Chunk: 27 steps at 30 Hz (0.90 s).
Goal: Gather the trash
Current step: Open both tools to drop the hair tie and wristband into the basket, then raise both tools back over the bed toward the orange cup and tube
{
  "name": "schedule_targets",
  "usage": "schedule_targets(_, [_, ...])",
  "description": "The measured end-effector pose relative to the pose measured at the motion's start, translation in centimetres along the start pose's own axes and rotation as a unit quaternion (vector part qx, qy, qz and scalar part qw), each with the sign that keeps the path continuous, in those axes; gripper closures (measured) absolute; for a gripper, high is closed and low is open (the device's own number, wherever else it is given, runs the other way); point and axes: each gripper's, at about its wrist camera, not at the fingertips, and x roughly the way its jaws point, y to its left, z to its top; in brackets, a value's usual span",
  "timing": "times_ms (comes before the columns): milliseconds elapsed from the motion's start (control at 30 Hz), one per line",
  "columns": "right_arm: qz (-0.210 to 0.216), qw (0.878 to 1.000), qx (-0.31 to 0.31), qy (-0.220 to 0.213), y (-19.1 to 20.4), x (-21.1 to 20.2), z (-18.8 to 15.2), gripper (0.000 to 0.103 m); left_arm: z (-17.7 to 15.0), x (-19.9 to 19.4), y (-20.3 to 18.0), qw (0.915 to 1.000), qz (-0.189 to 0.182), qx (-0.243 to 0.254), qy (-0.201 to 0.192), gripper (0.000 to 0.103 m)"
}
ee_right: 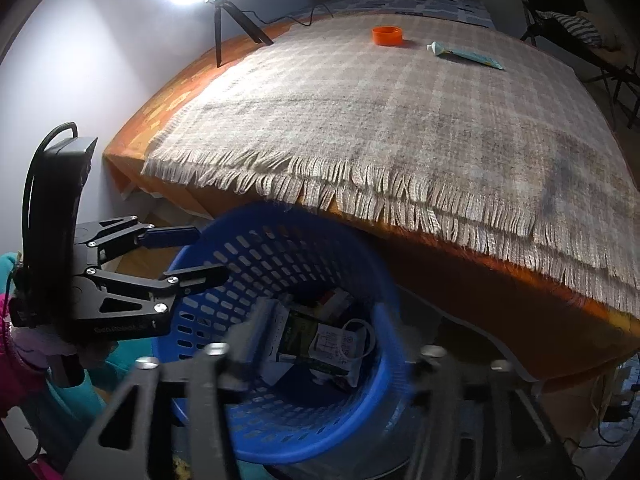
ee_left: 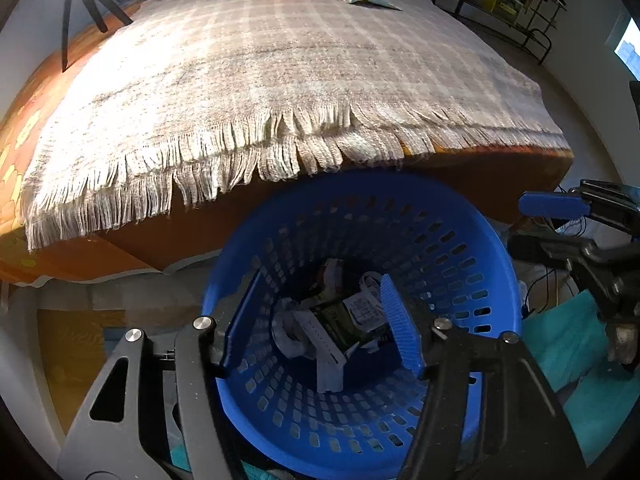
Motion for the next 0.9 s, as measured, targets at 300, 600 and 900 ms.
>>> schedule_targets(300, [-0.020,1.000,0.005,0.008,-0.3,0.2,0.2,0.012,-0.1,0.9,1.0,0.9999,0.010,-0.006,0.012,0.035])
schedule_targets(600, [-0.039,0.999,0.014,0.009,-0.5,0.2,0.3,0.006,0.1,1.1,0.4,0.9998,0.016,-0.006,0.009,0.035])
schedule_targets(900, [-0.086,0.996,0.010,-0.002,-0.2,-0.5,0.9,0.004,1.0,-0.4,0.8,0.9998,0.015,-0.014,0.001,0.035])
